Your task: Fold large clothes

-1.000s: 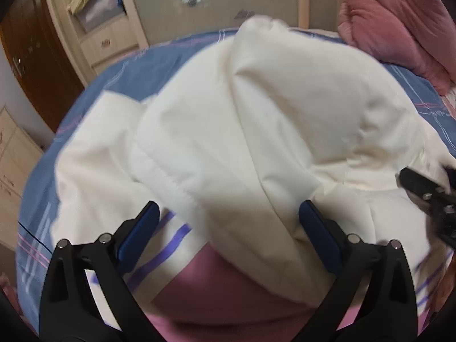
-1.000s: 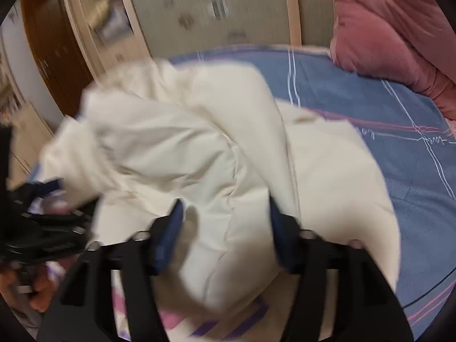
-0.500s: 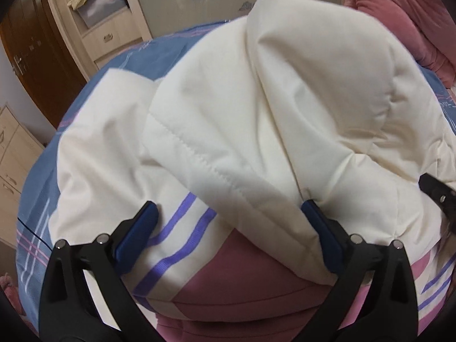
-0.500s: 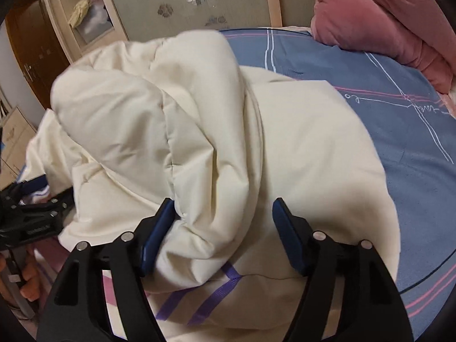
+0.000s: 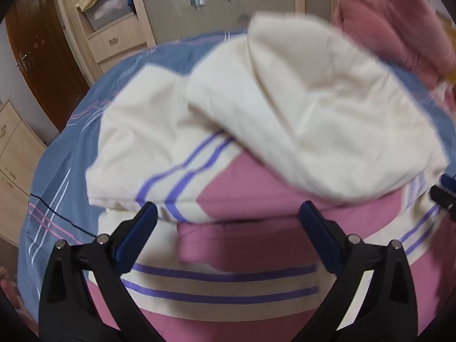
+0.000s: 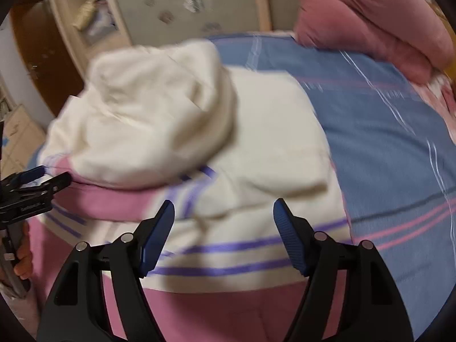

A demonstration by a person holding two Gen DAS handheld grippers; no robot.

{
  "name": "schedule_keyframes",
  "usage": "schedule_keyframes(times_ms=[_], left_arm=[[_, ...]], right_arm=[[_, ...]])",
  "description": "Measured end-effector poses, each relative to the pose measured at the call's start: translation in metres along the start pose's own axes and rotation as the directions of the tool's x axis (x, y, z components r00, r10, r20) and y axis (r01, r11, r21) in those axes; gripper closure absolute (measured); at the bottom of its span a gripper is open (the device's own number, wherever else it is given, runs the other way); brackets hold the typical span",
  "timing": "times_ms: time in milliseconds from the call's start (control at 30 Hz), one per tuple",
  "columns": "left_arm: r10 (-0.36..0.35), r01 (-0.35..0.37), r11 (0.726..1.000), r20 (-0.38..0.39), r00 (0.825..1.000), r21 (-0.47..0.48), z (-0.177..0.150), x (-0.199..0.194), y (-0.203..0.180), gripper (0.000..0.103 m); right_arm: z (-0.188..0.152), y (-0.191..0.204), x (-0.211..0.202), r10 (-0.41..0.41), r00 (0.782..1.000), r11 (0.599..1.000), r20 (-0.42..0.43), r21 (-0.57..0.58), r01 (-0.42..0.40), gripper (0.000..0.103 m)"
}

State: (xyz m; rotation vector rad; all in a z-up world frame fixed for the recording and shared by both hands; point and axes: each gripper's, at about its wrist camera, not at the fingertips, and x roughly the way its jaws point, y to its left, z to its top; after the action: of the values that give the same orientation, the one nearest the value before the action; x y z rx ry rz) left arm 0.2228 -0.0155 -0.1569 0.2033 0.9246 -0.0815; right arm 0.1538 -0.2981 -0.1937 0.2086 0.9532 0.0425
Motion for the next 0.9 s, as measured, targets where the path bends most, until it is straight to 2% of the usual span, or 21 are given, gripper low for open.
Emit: schedule_keyframes(times_ms=[67,167,267,300,367,433,500,567,633,700,800,900], left_arm=[[0.014,-0.015,1.000,-0.062,0.998,-0.012,-0.003,0.024,0.001,0.002],[-0.007,-0.001,0.998,-0.132,0.991,-0.060,-0.007,0.049,0.006,0.002],[-0.017,0.011,0.998,-0.089,0.996,-0.065,-0.013,0.019,0.013,0.002],[-0.018,0.014,0.998,-0.067,0.998,-0.060,-0.018,0.003,0.016,0.002],[-0.004,0.003,0.999,-0.021,1.000,-0.045,-0.041,-0.034,0.030,0.002],[0.032,-0.032,0.999,-0.006,0.999,-0.039,-0.071,-0.062,0.053,0.002],[0.045,-0.046,0.997,-0.019,0.999,-0.060,-0.104,-0.080,0.084,0.002],[0.017,-0.025,0.994,-0.072,0.997,-0.105,-0.140,-0.089,0.122,0.002],[-0.008,-0.011,0.990,-0.130,0.991,-0.141,-0.168,-0.088,0.150,0.002],[-0.065,0.032,0.982,-0.175,0.982,-0.187,-0.200,-0.085,0.173,0.002],[-0.165,0.112,0.961,-0.195,0.967,-0.252,-0.227,-0.087,0.181,0.002],[-0.257,0.194,0.939,-0.201,0.945,-0.284,-0.242,-0.088,0.175,0.002]], right_arm=[[-0.004,-0.006,0.029,-0.032,0.997,0.999,-0.076,0.015,0.033,0.031],[-0.005,0.000,0.027,-0.049,0.997,0.999,-0.064,-0.006,0.049,0.031],[-0.018,-0.001,-0.014,0.033,0.998,0.999,-0.052,0.006,-0.033,0.031],[-0.024,-0.004,-0.029,0.035,0.998,0.999,-0.042,0.006,-0.035,0.031],[-0.045,-0.019,-0.064,0.017,1.000,1.000,-0.021,0.015,-0.017,0.031],[-0.066,-0.041,-0.089,0.022,1.000,0.998,-0.022,0.056,-0.021,0.029],[-0.096,-0.072,-0.109,0.041,0.998,0.991,-0.057,0.129,-0.034,0.029],[-0.123,-0.094,-0.115,0.071,0.993,0.981,-0.094,0.189,-0.052,0.029],[-0.151,-0.112,-0.120,0.151,0.983,0.959,-0.103,0.258,-0.120,0.029],[-0.168,-0.110,-0.128,0.197,0.976,0.944,-0.094,0.287,-0.163,0.028],[-0.179,-0.100,-0.134,0.234,0.967,0.942,-0.104,0.271,-0.199,0.023],[-0.186,-0.093,-0.137,0.275,0.954,0.935,-0.123,0.264,-0.236,0.023]])
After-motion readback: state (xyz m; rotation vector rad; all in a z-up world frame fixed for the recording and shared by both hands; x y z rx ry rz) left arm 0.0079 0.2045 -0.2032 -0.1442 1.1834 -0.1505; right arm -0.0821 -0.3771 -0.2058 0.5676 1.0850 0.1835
